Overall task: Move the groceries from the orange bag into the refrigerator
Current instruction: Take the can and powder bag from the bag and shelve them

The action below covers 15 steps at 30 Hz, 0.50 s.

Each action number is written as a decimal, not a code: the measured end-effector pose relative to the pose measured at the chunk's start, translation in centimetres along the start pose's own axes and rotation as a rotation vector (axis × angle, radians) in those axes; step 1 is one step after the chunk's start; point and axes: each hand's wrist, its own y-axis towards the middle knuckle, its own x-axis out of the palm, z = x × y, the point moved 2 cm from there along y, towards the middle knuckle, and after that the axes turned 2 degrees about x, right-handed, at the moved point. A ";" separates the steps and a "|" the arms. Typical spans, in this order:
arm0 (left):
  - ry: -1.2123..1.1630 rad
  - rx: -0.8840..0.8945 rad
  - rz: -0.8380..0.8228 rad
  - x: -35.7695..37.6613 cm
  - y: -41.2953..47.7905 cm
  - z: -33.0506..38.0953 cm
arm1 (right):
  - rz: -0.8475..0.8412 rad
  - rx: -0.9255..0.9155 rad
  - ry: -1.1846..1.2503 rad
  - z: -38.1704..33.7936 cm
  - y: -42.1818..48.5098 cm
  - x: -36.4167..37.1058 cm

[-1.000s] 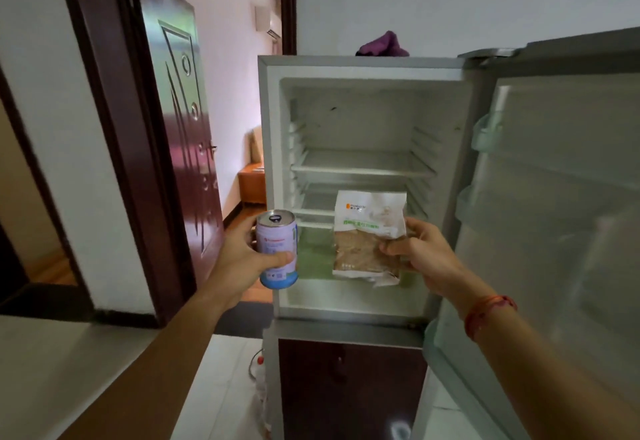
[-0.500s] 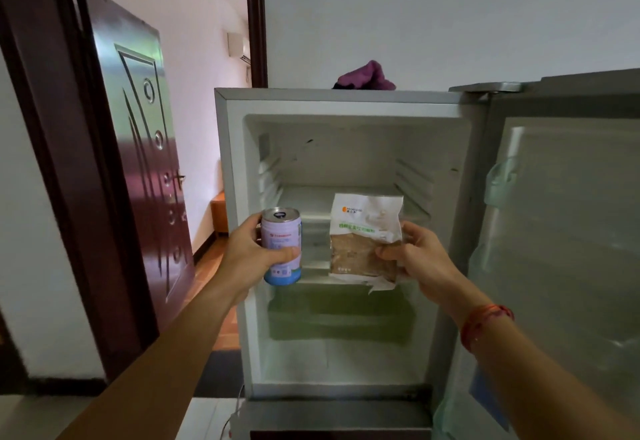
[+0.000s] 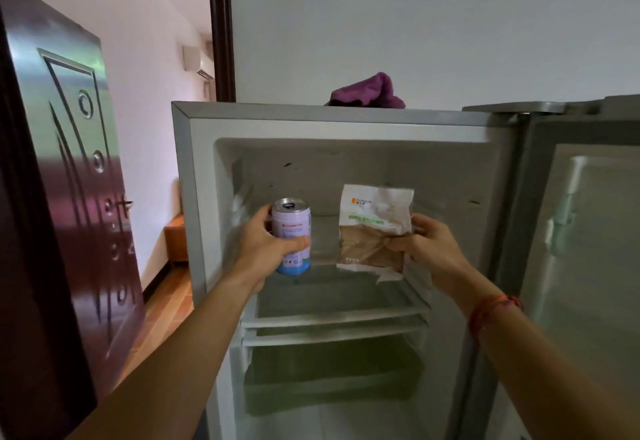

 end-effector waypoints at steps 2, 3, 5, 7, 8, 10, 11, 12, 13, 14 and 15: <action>0.001 -0.007 0.002 0.4 1.6 -0.4 | 0.025 0.004 -0.037 0.3 1.7 0.2; 0.001 -0.009 0.000 0.5 2.4 -0.6 | 0.039 0.010 -0.051 0.4 2.7 0.2; 0.005 -0.009 -0.001 0.9 3.9 -1.1 | 0.056 0.014 -0.065 0.4 4.3 0.4; 0.006 -0.006 -0.001 1.3 4.8 -1.4 | 0.060 0.013 -0.045 0.7 5.8 0.6; 0.006 -0.010 0.001 1.6 5.2 -1.6 | 0.056 0.017 -0.032 0.9 6.4 0.7; 0.004 -0.024 -0.003 2.0 5.9 -2.1 | 0.043 0.036 -0.009 1.2 7.5 0.9; 0.002 -0.028 -0.009 2.3 6.2 -2.3 | 0.037 0.043 -0.001 1.5 8.1 0.9; 0.006 -0.033 -0.010 2.5 6.6 -2.6 | 0.035 0.045 0.003 1.7 8.7 1.0; 0.010 -0.033 -0.008 2.7 6.9 -2.8 | 0.034 0.047 -0.001 2.0 9.4 1.0; 0.011 -0.037 -0.003 2.9 7.4 -3.1 | 0.033 0.052 -0.007 2.1 10.0 1.0; 0.007 -0.038 0.002 3.0 8.0 -3.4 | 0.032 0.060 -0.017 2.2 10.6 1.1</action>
